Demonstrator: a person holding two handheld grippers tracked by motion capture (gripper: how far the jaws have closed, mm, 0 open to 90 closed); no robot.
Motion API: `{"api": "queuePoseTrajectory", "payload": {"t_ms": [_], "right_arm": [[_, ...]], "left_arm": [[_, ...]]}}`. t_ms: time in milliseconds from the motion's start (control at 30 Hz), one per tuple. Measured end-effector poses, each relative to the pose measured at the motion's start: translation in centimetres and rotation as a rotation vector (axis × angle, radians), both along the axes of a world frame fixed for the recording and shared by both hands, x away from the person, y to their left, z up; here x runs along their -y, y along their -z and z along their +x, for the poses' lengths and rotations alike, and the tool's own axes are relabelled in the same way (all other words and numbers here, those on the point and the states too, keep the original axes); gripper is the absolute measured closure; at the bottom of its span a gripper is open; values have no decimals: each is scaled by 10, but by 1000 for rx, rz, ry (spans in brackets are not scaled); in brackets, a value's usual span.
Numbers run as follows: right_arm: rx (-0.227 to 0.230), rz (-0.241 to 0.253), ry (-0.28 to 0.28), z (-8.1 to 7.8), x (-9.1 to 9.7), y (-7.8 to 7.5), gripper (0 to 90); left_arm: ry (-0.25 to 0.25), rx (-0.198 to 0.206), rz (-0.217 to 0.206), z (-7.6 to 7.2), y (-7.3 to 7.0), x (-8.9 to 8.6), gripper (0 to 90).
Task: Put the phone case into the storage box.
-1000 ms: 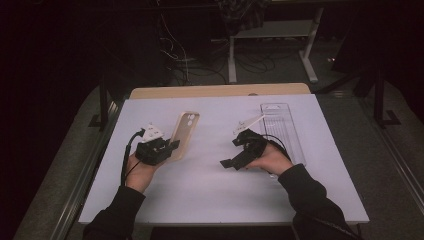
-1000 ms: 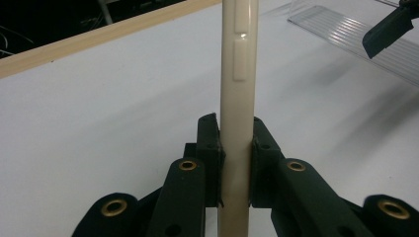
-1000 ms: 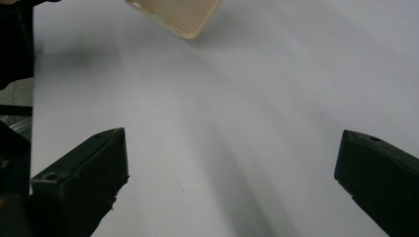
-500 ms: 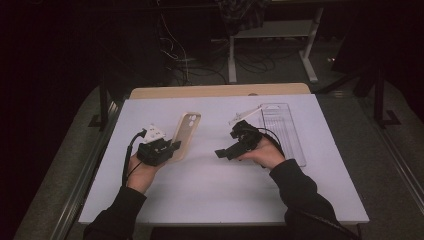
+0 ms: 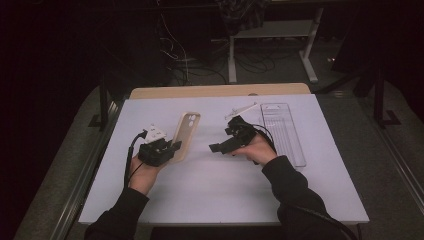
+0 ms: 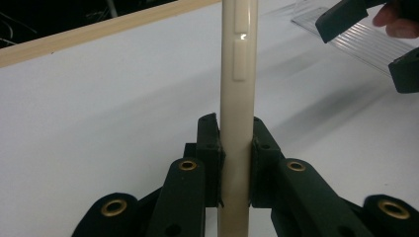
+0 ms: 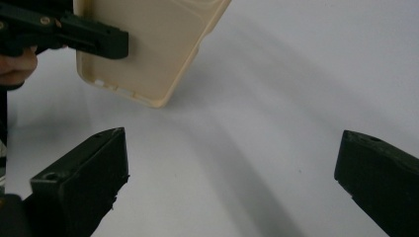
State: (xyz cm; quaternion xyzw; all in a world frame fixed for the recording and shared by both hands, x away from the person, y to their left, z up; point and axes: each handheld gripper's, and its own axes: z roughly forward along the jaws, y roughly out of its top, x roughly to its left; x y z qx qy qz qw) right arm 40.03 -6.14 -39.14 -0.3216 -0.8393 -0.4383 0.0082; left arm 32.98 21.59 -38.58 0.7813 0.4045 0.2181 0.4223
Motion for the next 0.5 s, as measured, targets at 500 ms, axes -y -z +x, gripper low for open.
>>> {"api": "queuePoseTrajectory", "payload": {"t_ms": [500], "right_arm": [[-26,50,-28,0,-6,10,0]], "left_arm": [[-18,-9,3,-4,1,9,797]]}}
